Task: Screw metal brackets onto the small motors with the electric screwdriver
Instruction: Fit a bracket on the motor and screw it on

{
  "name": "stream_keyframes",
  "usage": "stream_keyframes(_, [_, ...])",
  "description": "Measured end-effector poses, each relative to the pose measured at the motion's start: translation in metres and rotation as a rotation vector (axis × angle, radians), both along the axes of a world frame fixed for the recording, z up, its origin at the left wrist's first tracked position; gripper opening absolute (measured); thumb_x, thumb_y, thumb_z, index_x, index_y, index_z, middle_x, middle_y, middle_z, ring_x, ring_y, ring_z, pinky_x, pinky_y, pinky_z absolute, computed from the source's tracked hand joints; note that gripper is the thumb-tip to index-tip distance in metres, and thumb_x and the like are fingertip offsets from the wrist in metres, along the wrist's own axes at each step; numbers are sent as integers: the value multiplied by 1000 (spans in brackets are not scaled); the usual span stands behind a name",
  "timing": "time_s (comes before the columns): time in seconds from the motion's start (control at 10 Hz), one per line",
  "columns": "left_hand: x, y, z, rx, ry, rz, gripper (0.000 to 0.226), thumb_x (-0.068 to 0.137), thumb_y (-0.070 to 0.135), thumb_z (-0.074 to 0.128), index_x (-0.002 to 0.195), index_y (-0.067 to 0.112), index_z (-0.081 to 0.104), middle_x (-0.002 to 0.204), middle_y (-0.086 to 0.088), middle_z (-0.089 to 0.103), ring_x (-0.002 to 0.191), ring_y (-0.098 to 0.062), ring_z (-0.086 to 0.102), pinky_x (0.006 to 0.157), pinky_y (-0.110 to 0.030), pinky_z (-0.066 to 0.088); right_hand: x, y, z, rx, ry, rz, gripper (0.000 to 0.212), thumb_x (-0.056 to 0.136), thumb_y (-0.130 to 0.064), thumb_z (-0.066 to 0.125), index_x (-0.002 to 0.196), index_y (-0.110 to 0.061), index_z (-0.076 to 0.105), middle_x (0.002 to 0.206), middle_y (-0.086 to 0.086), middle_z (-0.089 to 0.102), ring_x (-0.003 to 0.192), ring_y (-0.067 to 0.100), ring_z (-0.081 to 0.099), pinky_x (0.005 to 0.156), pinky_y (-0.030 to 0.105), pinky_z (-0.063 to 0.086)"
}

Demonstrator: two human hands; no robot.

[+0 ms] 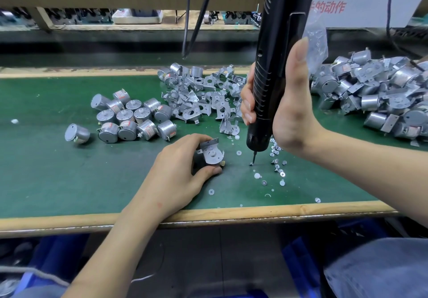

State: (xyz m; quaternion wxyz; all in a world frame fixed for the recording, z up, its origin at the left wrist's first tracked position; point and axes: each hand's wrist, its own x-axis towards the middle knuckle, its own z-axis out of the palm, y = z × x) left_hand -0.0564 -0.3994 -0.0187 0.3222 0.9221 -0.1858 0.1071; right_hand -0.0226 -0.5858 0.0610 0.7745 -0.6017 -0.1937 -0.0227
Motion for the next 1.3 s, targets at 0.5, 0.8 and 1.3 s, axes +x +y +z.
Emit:
stream_keyframes(0.5, [2,1,-2,24,-16,-13,44,80,38,79,117,27,58,91,48,46,76,15,49,67,-4,33,-1,-2,3,-13,-53,-19,80,55,-92,54,72,-14,52,53,5,48,42,22,44,49,31,41])
stream_keyframes(0.8, [2,1,-3,27,-20,-15,45,80,38,79,117,26,58,90,50,45,77,18,48,69,-3,33,-2,-1,3,-25,-68,-57,80,58,-90,52,74,-12,51,54,3,49,43,22,46,50,32,43])
stream_keyframes(1.3, [2,2,-4,22,-17,-18,45,80,38,79,117,26,58,90,51,45,76,18,48,68,-3,33,0,0,2,-57,-95,-96,81,54,-93,42,75,-16,50,56,1,51,45,22,47,53,32,44])
